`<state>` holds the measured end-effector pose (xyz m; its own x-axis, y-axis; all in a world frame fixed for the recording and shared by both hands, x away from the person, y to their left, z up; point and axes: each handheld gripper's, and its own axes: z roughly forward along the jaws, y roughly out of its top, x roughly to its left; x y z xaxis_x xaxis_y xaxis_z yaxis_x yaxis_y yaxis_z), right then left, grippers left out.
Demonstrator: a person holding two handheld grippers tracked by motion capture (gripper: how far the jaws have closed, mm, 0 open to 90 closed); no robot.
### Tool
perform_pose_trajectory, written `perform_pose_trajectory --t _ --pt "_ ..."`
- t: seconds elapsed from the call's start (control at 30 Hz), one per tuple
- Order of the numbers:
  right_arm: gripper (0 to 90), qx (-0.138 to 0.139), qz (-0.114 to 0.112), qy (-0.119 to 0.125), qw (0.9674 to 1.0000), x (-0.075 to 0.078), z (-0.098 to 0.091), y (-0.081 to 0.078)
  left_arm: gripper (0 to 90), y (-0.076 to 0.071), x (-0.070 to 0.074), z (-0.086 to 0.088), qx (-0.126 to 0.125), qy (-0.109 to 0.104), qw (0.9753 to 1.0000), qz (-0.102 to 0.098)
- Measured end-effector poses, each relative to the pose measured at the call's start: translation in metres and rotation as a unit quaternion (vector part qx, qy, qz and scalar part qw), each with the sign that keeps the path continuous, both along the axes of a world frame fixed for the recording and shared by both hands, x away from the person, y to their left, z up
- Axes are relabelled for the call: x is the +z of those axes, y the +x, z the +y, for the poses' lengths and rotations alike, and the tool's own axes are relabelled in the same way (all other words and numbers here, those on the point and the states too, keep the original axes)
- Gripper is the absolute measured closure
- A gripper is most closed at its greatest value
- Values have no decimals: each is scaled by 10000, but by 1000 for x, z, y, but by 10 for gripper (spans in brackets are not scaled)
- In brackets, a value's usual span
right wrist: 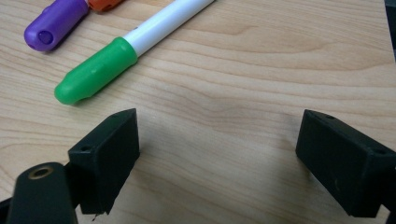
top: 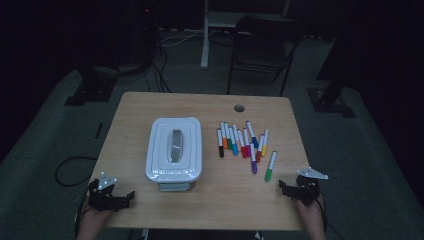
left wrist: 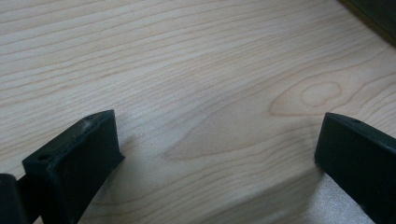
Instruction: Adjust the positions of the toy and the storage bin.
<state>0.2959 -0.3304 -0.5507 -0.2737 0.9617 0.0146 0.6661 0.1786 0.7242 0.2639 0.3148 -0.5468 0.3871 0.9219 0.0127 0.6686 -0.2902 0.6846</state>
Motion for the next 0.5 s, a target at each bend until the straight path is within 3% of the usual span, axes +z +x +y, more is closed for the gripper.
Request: perform_pose_trajectory --t 0.23,0.37,0.5 --pt "130 -50 -2 -6 10000 0 -1 -2 5 2 0 1 -46 -9 10000 -5" --pt "129 -58 5 -3 10000 0 -1 -3 6 8 0 1 89 -2 10000 0" --pt "128 -252 19 47 9997 1 -4 -4 6 10 1 4 297 -7 9996 -42"
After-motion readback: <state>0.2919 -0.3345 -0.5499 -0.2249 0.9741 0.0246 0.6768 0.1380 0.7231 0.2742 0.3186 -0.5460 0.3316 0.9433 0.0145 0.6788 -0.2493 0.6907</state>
